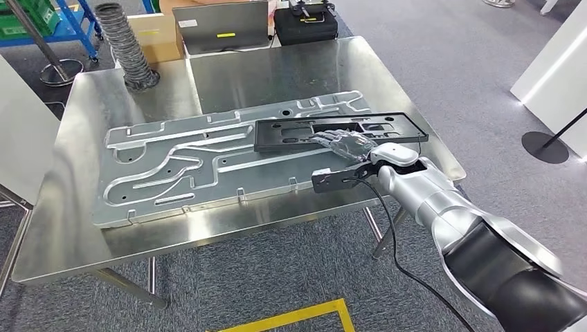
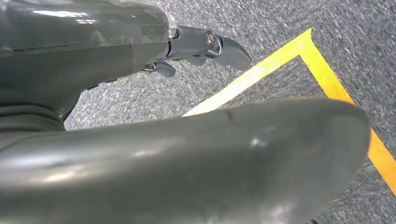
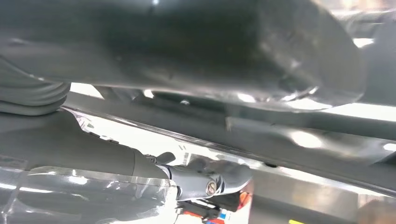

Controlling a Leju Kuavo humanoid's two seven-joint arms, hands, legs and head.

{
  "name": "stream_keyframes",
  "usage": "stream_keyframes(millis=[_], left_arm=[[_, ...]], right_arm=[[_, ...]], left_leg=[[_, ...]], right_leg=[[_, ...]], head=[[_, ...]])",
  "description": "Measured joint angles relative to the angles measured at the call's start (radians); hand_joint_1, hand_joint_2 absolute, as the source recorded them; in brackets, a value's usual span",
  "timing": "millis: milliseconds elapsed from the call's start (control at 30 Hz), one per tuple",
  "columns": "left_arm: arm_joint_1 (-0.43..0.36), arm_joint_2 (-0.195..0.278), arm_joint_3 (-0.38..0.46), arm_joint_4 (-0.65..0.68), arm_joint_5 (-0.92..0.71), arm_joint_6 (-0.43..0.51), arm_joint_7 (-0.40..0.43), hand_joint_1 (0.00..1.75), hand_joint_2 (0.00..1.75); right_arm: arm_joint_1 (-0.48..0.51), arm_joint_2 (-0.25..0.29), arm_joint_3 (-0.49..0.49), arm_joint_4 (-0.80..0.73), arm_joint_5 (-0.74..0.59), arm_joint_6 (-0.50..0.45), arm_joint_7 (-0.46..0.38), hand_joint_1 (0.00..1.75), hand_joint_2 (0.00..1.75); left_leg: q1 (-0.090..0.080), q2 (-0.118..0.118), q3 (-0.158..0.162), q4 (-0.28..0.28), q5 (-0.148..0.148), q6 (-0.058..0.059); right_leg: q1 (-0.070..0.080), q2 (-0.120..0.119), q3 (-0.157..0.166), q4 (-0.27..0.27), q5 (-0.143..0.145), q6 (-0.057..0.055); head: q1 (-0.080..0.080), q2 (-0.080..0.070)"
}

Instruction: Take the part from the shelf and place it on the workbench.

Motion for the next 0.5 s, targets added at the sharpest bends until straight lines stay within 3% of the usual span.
stream_keyframes(millis=[100,133,167,200,267,333,367,433,500], left_arm=[[-0.001,0.0,0.0,0.0,0.001,-0.001,0.0,0.0,0.0],[-0.001,0.0,0.0,0.0,0.001,-0.002,0.0,0.0,0.0],[0.0,0.0,0.001,0.0,0.001,-0.002,0.0,0.0,0.0],[0.0,0.0,0.001,0.0,0.001,-0.002,0.0,0.0,0.0],[0.0,0.0,0.001,0.0,0.001,-0.002,-0.001,0.0,0.0],[-0.001,-0.001,0.001,0.0,0.0,-0.002,-0.002,0.0,0.0],[-0.001,-0.001,0.001,0.0,-0.001,-0.002,-0.002,0.0,0.0],[-0.001,-0.002,0.001,0.0,-0.003,-0.001,-0.003,0.0,0.0],[0.0,-0.002,0.001,0.0,-0.006,0.002,-0.006,0.0,0.0]], right_arm=[[0.0,0.01,0.0,0.002,0.0,0.006,0.002,0.0,0.0],[0.001,0.014,0.0,0.003,0.001,0.008,0.002,0.0,0.0],[0.001,0.018,0.0,0.005,0.002,0.01,0.003,0.0,0.0],[0.001,0.021,0.0,0.006,0.002,0.011,0.003,0.0,0.0],[0.0,0.025,0.0,0.007,0.004,0.011,0.004,0.0,0.0],[-0.003,0.027,-0.001,0.008,0.007,0.011,0.005,0.0,0.0],[-0.005,0.027,-0.002,0.008,0.008,0.011,0.005,0.0,0.0],[-0.006,0.028,-0.003,0.009,0.011,0.012,0.006,0.0,0.0],[-0.006,0.028,-0.003,0.01,0.013,0.013,0.006,0.0,0.0]], left_leg=[[0.001,0.003,-0.039,-0.002,0.035,0.01],[0.0,0.003,-0.054,0.0,0.045,0.01],[-0.001,0.003,-0.069,0.001,0.055,0.01],[-0.002,0.003,-0.084,0.003,0.065,0.009],[-0.003,0.002,-0.108,0.006,0.083,0.005],[-0.004,0.001,-0.122,0.006,0.1,-0.004],[-0.004,0.0,-0.124,0.004,0.108,-0.009],[-0.002,0.0,-0.126,-0.004,0.124,-0.022],[-0.001,-0.002,-0.138,0.012,0.104,-0.032]], right_leg=[[-0.002,0.0,-0.049,0.168,-0.148,0.013],[-0.002,0.0,-0.058,0.229,-0.178,0.015],[-0.002,0.0,-0.055,0.264,-0.183,0.016],[-0.001,0.0,-0.035,0.264,-0.169,0.015],[0.0,0.002,0.057,0.165,-0.131,0.006],[0.006,0.006,0.153,0.03,-0.132,-0.008],[0.01,0.007,0.177,-0.01,-0.139,-0.015],[0.014,0.007,0.18,-0.031,-0.131,-0.028],[0.01,0.004,0.17,-0.043,-0.111,-0.044]], head=[[0.0,0.0],[0.0,0.0],[0.0,0.0],[0.0,0.0],[0.0,0.0],[0.0,0.0],[0.0,0.0],[0.0,0.0],[0.0,0.0]])
